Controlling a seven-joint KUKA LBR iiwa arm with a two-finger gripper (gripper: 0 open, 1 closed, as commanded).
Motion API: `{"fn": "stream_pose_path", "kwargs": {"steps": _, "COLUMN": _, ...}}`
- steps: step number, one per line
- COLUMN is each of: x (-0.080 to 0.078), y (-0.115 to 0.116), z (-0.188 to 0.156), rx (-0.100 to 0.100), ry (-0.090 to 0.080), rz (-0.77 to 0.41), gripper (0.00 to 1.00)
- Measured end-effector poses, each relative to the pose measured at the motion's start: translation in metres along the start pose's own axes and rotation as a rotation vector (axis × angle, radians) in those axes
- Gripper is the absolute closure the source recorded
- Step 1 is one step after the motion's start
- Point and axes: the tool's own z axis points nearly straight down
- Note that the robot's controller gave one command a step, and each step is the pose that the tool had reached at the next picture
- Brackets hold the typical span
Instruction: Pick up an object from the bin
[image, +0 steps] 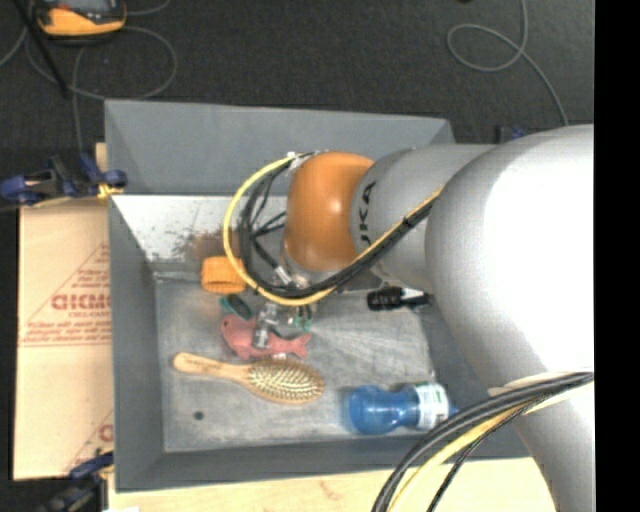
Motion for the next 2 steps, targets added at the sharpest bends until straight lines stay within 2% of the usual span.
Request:
{"fn": "stream_pose_path", "kwargs": {"steps": 1, "x": 0.0, "y": 0.0, "z": 0.0, "rx": 0.0, "ry": 0.0, "rz": 0.0, "gripper": 1.0}}
{"fn": "stream_pose_path", "kwargs": {"steps": 2, "x": -0.002, "y": -0.003, "z": -0.149, "rx": 0.003, "ry": 0.014, "rz": 0.016, "gripper": 1.0}}
